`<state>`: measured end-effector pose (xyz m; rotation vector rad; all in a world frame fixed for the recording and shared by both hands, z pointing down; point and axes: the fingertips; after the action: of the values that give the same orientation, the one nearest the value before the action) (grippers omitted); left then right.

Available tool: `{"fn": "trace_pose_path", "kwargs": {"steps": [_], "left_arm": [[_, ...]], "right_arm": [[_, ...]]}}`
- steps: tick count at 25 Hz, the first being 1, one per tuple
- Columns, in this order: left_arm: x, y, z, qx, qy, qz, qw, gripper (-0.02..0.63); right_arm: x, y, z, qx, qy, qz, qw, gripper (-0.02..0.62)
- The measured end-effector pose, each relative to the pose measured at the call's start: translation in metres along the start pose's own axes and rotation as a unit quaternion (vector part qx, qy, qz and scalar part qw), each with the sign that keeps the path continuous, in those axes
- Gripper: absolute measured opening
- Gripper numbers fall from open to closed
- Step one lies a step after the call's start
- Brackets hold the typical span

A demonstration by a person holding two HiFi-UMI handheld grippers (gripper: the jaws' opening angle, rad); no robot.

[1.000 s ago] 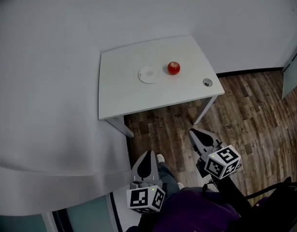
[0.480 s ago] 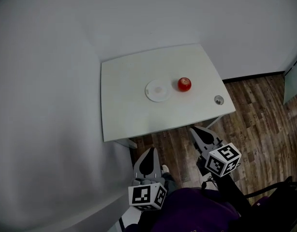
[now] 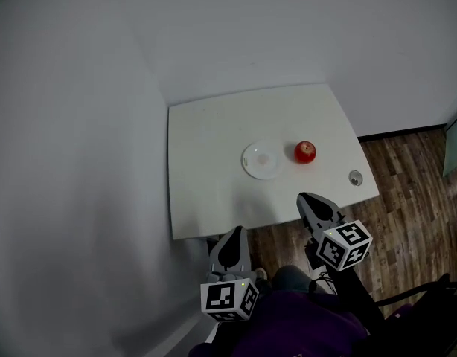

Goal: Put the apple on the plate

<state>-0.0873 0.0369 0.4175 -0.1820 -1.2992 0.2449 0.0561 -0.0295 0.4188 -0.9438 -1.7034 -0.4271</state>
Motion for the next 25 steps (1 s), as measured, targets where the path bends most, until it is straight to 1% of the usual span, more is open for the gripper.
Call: {"fn": "trace_pose_path", "kwargs": {"steps": [4,8,15,19,20,21,22,25], "left_arm": [[-0.001,-0.011,0.004,-0.008,0.006,0.007,0.9999,0.006],[0.000,-0.026,0.001,-0.010,0.008,0.015,0.9998,0.006],[-0.005,-0.065,-0.006,-0.024,0.005,0.023,0.9994,0.006],[-0.010,-0.093,-0.012,-0.034,0.000,0.027,0.9990,0.006],[-0.011,-0.099,-0.014,-0.038,0.000,0.029,0.9989,0.006],[-0.013,-0.105,-0.016,-0.041,0.001,0.029,0.9987,0.006],[-0.014,-0.111,-0.018,-0.045,0.001,0.029,0.9986,0.006],[-0.020,-0.125,-0.022,-0.054,-0.001,0.030,0.9981,0.006]], "right_arm": [[-0.001,-0.007,-0.009,0.002,0.000,0.007,1.000,0.011],[0.000,-0.011,-0.030,0.010,0.000,0.020,1.000,0.011],[-0.007,-0.024,-0.079,0.018,-0.001,0.041,0.999,0.012],[-0.013,-0.032,-0.117,0.028,0.000,0.052,0.998,0.018],[-0.013,-0.033,-0.125,0.030,-0.001,0.058,0.998,0.038],[-0.012,-0.034,-0.134,0.031,-0.002,0.066,0.997,0.080],[-0.011,-0.036,-0.142,0.031,-0.001,0.075,0.997,0.105],[-0.008,-0.039,-0.164,0.035,0.005,0.100,0.994,0.141]]}}
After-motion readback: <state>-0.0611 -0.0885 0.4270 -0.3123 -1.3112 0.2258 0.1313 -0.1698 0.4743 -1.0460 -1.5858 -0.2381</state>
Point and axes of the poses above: the fingertips, and each gripper's own axes: y backward along the fingers, z to its left, x out of its underside, and after that the axes turned 15 degrees about -x, right-handed
